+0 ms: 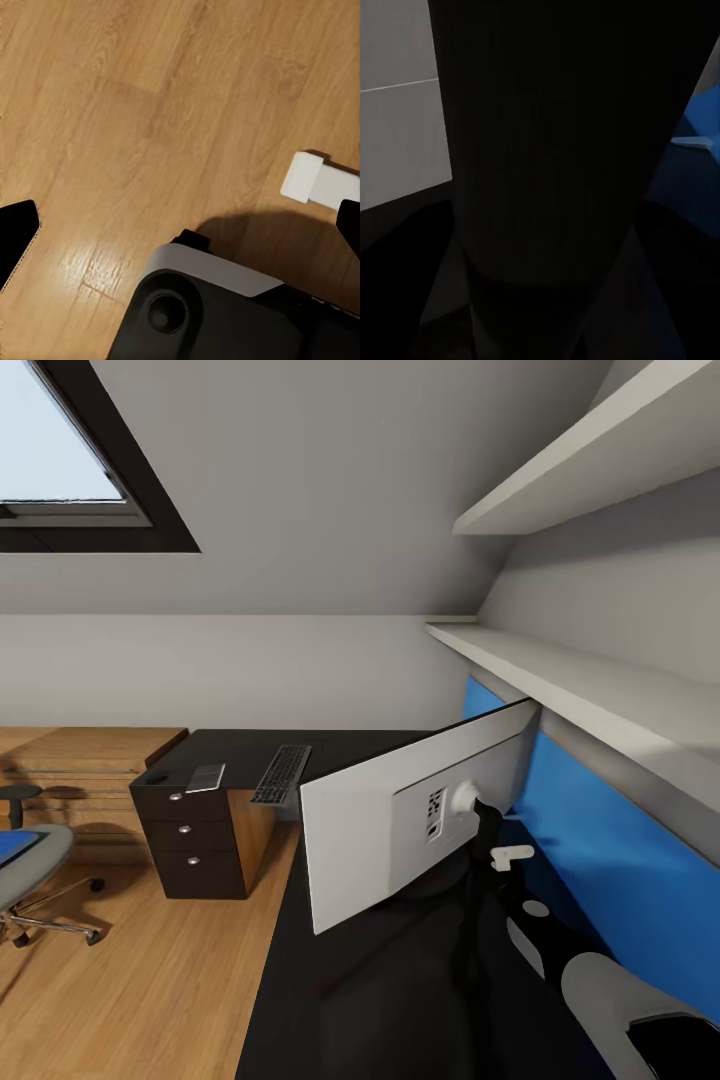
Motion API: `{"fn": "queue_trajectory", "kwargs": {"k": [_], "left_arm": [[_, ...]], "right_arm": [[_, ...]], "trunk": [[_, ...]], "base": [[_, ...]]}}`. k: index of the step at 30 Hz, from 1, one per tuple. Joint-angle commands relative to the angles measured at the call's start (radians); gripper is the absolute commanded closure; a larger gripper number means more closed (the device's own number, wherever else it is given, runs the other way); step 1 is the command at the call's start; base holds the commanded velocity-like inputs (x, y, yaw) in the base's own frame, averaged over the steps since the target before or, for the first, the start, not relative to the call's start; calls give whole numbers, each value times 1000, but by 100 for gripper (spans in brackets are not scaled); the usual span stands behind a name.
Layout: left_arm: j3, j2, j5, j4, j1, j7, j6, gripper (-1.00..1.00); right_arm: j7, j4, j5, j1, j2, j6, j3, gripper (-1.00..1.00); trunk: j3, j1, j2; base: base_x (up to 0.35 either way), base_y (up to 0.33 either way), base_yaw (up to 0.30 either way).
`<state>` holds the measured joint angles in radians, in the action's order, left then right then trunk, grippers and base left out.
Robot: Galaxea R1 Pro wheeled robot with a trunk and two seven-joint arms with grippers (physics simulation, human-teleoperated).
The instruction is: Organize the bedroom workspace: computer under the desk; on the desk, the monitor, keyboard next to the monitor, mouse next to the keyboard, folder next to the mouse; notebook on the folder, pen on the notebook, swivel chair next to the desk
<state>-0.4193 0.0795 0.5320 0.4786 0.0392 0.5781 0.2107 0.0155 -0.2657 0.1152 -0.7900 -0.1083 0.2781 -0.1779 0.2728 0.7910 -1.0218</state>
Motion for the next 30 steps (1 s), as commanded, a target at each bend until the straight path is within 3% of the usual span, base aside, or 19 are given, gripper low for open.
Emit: {"fn": "queue_trajectory", "kwargs": {"k": [1,10,16,18,19,22,23,26,30], "left_arm": [[-8,-2,2,83,-1,5,10,-100],[-10,-10,-2,84,-1,1,-2,-100],[-13,-13,-59,74,-1,3,-8,-100],[-14,-15,-67,19,-1,5,1,-100],[-14,-14,-72,-79,-1,3,49,-100],[-15,-15,-74,-217,-1,-2,197,-100],[-15,-15,-75,-396,-1,-74,503,-100],[-14,-18,-73,-444,-1,-219,603,-100],[-13,-19,-72,-455,-1,-264,627,-100]], "right_arm": [[1,-1,9,-2,-1,4,-3,100],[1,-1,9,-2,-1,4,-2,100],[1,-1,9,-2,-1,4,-2,100],[1,-1,9,-2,-1,4,-2,100],[1,0,9,-2,-1,4,-3,100],[0,0,9,-2,-1,4,-3,100],[0,0,9,-2,-1,4,-2,100],[0,1,9,-2,0,5,-3,100],[0,1,9,-2,1,4,-3,100]], "trunk": [[1,0,-1],[1,0,-1],[1,0,-1],[1,0,-1],[1,0,-1],[1,0,-1],[1,0,-1],[1,0,-1],[1,0,-1]], "base": [[0,0,0],[0,0,0],[0,0,0],[0,0,0],[0,0,0],[0,0,0],[0,0,0],[0,0,0],[0,0,0]]}}
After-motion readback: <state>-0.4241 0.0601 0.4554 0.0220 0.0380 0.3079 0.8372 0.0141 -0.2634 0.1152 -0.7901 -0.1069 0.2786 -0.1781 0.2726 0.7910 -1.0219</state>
